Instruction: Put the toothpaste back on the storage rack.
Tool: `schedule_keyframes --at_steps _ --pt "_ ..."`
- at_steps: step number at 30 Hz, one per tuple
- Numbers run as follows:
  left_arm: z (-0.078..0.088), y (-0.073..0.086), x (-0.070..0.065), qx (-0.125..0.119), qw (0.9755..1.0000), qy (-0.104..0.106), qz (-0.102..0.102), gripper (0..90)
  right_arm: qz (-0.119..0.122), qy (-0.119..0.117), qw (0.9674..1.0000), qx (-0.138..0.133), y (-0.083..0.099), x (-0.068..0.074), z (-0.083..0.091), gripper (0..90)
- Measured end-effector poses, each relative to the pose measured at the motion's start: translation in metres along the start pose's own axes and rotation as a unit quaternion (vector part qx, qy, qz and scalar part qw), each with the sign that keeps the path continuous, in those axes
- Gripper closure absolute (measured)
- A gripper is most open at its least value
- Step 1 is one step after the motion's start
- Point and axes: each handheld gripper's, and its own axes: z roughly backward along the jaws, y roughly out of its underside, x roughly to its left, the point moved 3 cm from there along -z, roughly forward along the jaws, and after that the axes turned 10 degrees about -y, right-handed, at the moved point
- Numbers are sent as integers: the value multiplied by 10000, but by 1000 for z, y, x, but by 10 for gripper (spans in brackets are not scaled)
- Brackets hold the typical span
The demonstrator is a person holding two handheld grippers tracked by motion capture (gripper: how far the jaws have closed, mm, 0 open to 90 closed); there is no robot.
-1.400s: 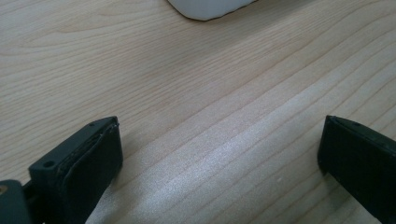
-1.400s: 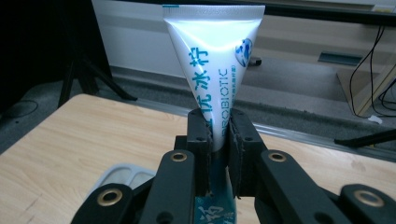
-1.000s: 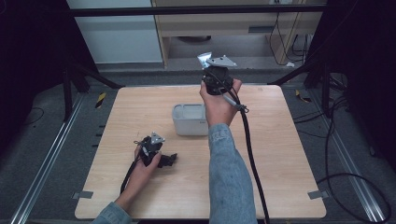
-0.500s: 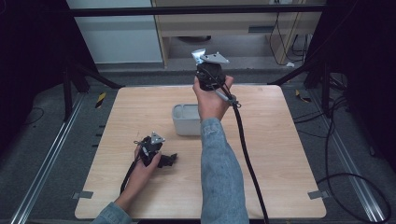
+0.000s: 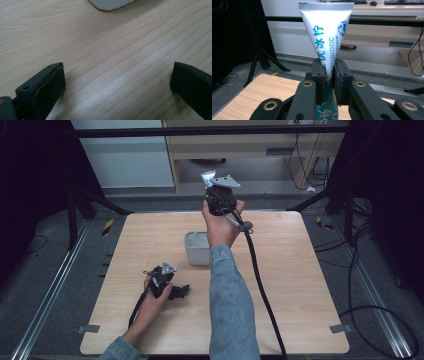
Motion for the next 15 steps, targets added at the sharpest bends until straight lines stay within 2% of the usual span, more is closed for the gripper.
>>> schedule_keyframes --at_steps 15 --pt "0 0 0 -1 10000 -3 -3 0 58 -135 9999 9 7 13 -10 803"
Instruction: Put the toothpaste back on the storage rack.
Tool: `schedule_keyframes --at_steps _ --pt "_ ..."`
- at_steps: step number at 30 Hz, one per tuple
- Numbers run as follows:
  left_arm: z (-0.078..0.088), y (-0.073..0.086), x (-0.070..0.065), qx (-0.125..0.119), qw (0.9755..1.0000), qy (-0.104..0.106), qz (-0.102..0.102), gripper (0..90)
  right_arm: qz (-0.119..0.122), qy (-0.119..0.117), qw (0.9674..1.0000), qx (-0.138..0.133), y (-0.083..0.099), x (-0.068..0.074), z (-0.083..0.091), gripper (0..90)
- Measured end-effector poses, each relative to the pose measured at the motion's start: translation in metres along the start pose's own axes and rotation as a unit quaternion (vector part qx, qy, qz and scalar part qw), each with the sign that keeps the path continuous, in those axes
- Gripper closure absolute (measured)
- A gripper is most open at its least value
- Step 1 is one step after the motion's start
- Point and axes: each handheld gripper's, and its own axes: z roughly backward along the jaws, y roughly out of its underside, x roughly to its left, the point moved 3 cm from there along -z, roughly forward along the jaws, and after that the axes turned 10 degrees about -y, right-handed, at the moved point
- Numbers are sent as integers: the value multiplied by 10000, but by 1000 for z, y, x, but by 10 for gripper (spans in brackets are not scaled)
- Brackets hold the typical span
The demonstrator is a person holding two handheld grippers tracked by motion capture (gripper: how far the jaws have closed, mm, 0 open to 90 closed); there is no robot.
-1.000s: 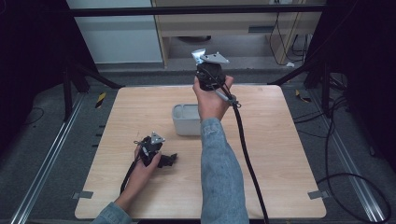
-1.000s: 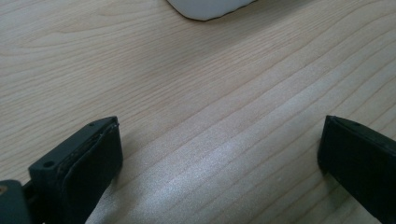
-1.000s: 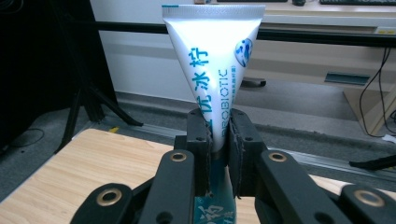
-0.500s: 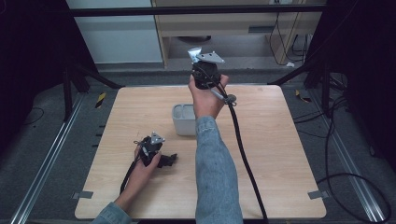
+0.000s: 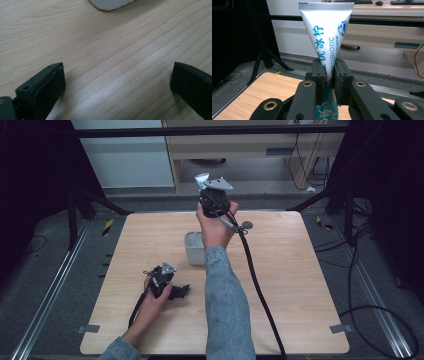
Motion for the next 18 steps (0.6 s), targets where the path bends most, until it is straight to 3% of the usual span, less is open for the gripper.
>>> schedule_keyframes --at_steps 18 --pt "0 0 0 0 10000 12 3 0 18 -1 9998 190 24 -2 -12 803"
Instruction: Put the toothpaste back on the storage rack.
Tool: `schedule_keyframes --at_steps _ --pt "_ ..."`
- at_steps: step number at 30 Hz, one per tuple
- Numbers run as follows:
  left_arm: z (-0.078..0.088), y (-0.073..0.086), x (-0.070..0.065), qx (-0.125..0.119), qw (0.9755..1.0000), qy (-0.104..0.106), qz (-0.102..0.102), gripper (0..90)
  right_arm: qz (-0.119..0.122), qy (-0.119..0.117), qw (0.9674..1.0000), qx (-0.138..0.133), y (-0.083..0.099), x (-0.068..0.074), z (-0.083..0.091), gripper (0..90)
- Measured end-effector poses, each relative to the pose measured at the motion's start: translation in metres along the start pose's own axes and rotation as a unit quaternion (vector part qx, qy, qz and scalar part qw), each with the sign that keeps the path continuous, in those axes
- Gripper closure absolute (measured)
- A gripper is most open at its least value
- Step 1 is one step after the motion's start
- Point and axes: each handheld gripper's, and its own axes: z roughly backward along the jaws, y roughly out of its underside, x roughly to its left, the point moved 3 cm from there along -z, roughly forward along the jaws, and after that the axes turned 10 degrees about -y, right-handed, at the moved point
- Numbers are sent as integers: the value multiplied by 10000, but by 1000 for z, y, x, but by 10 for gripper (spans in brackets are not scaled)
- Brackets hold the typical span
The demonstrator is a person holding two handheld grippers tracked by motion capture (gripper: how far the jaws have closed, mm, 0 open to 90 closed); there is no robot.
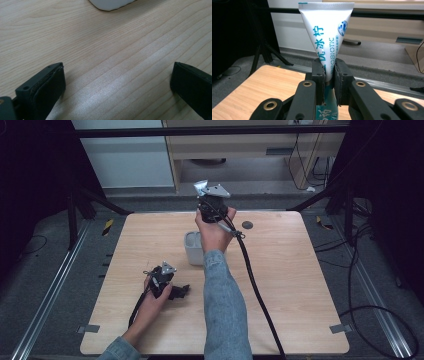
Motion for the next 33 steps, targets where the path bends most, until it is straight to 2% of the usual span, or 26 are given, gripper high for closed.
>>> schedule_keyframes --at_steps 12,23,33 --pt "0 0 0 6 10000 15 -22 0 -14 -7 9997 253 24 0 -10 802" --pt "0 0 0 1 10000 24 -30 0 193 -77 9983 538 38 0 -11 802" --pt "0 0 0 0 10000 23 -29 0 181 -155 9972 709 54 1 -14 802"
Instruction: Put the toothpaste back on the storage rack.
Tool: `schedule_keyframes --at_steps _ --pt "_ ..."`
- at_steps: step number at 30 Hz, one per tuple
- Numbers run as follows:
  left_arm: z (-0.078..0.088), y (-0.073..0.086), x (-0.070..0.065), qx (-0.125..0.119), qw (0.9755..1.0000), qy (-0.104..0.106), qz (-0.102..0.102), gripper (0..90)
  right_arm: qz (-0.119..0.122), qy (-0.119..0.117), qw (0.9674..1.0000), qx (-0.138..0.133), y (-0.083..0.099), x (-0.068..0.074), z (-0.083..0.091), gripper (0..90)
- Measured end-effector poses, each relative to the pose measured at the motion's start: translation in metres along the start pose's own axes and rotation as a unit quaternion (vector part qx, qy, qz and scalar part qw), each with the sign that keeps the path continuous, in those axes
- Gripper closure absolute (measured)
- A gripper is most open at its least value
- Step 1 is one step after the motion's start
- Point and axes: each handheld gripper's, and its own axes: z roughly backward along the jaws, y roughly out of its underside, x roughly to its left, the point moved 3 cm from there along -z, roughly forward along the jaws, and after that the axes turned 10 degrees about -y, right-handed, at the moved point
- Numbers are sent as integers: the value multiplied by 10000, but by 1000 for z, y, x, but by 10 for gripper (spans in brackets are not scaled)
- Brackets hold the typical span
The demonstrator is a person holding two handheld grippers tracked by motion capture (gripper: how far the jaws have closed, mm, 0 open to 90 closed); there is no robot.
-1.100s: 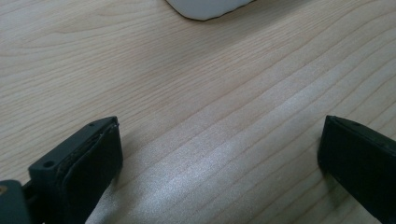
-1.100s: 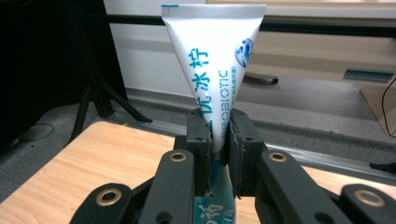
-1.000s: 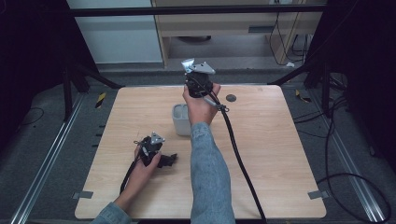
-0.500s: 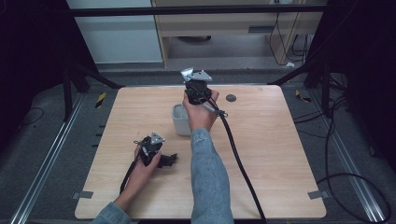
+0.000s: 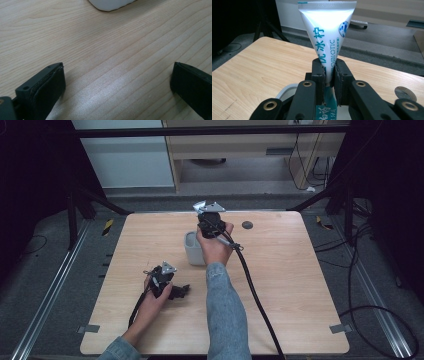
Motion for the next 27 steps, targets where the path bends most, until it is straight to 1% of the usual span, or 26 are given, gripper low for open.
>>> schedule_keyframes --at_steps 3,8,14,20,27 --pt "0 0 0 0 10000 0 0 0 -10 -25 10000 47 4 0 0 802" --pt "0 0 0 1 10000 0 0 0 84 -68 9998 174 9 2 0 803" --pt "0 0 0 0 10000 1 0 0 195 -121 9994 264 12 4 -1 803" --pt "0 0 0 -2 10000 0 2 0 168 -139 9992 345 16 4 -2 803" --pt "0 0 0 0 10000 2 -1 0 190 -167 9988 415 21 3 -2 803"
